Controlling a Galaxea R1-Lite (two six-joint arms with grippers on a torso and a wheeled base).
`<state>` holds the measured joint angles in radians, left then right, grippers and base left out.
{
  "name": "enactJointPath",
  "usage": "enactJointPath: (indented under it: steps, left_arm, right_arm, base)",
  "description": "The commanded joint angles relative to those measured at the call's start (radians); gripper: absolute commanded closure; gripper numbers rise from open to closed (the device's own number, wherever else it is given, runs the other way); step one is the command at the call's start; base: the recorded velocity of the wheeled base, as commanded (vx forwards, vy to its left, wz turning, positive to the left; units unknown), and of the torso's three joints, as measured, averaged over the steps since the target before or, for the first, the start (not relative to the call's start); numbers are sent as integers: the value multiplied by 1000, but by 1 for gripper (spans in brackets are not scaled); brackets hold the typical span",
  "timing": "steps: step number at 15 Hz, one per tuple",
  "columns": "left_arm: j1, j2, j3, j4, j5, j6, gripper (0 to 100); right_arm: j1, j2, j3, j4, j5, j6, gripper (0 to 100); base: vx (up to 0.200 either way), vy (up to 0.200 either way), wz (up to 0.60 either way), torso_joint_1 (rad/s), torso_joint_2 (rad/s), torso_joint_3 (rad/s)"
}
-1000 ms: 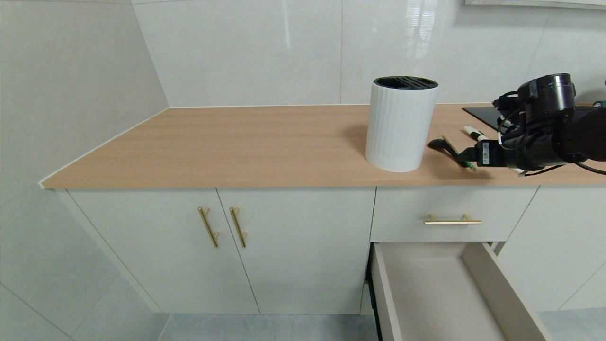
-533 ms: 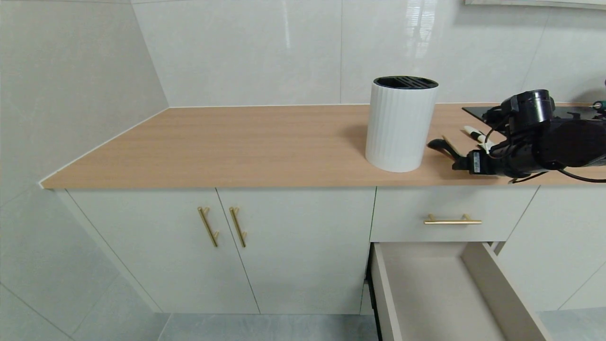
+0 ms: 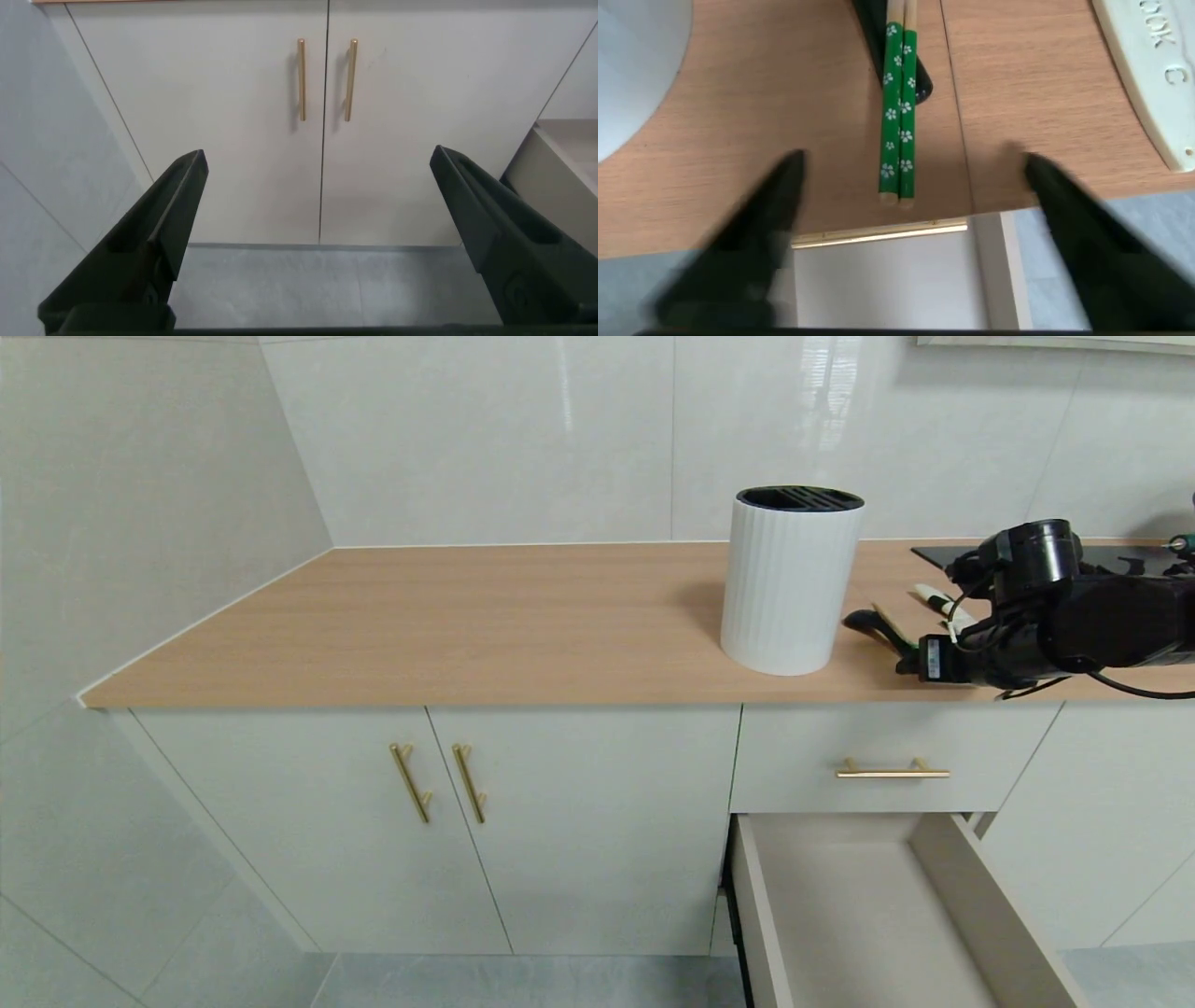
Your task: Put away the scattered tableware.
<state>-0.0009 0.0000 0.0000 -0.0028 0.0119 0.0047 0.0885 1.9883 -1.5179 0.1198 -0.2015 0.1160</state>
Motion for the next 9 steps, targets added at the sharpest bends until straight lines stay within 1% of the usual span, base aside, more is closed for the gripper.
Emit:
enactJointPath:
  steps: [1,9]
  left_arm:
    - [-1,2,0,0,0,0,0]
    - [-1,2,0,0,0,0,0]
  right_arm:
    - [0,0,1,0,1,-1,100]
    - [-1,-32,4,0,-1,11,100]
  base:
    - [0,0,0,0,0,0]
    - [0,0,0,0,0,0]
